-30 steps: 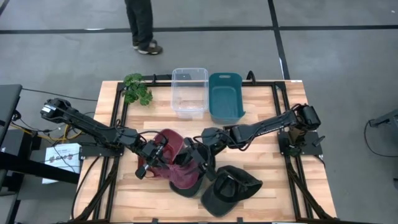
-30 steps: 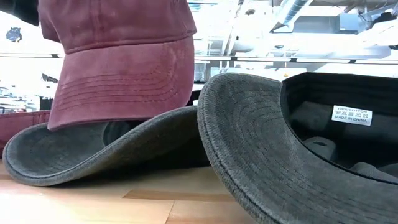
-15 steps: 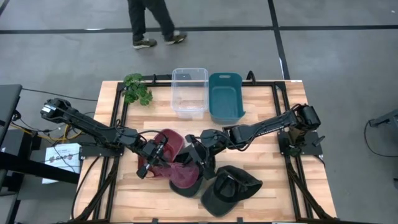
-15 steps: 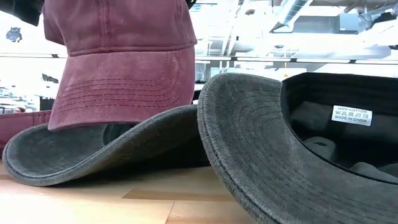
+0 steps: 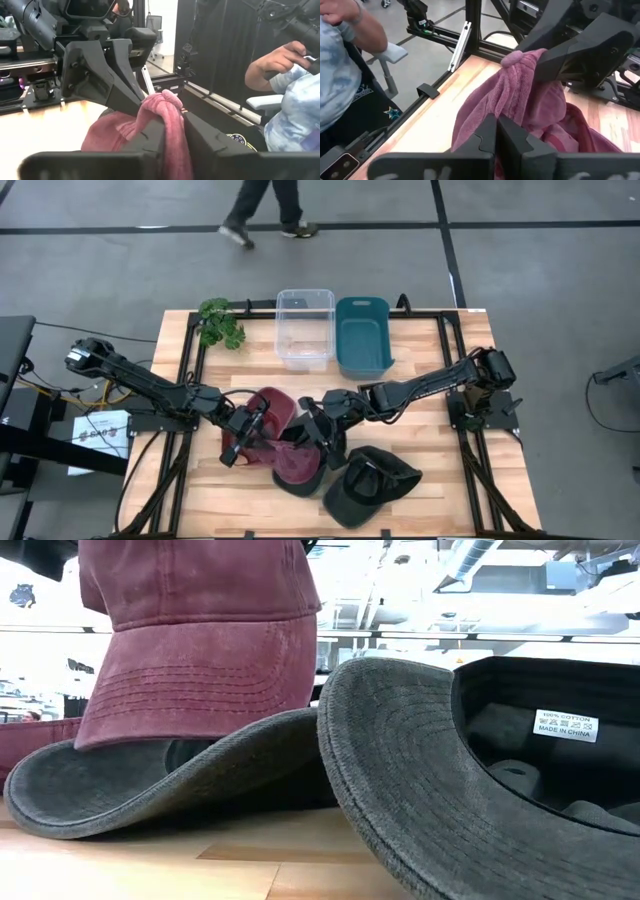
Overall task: Pick & Place hat
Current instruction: Put the right red cap into the blue bin
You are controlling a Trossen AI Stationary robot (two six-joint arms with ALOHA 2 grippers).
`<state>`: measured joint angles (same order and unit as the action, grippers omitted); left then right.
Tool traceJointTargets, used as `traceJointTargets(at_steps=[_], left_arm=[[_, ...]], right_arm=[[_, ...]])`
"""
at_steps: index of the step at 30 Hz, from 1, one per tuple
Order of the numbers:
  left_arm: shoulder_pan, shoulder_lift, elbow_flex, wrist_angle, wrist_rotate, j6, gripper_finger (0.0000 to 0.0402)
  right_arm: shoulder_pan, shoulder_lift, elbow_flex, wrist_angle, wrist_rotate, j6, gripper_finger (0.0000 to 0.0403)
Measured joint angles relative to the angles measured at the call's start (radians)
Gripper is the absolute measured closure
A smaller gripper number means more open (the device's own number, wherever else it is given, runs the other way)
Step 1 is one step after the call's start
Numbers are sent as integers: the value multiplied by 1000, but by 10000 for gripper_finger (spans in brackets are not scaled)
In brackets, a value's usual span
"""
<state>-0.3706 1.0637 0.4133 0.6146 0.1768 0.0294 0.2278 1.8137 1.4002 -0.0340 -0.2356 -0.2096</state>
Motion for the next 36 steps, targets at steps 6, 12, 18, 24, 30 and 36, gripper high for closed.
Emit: traceJointTargets(at_steps=[6,12,18,24,30,36], left_arm=[[0,0,0,18,0,-5,271],[0,-2,0,22,0,-6,248],[0,-29,0,22,0,-2,250],[0,-64,0,12,0,-3,249],[6,-69,0,-2,0,61,248],[52,-70,0,-9,0,71,248]], right_arm=[[1,-25,-2,-75,45,0,402],[7,-134,-1,-175,176,0,403],[37,-260,-1,-255,298,-8,403],[41,-376,-1,-343,430,8,403],[-16,-484,-1,-414,556,31,403],[-142,-559,0,-466,579,37,403]])
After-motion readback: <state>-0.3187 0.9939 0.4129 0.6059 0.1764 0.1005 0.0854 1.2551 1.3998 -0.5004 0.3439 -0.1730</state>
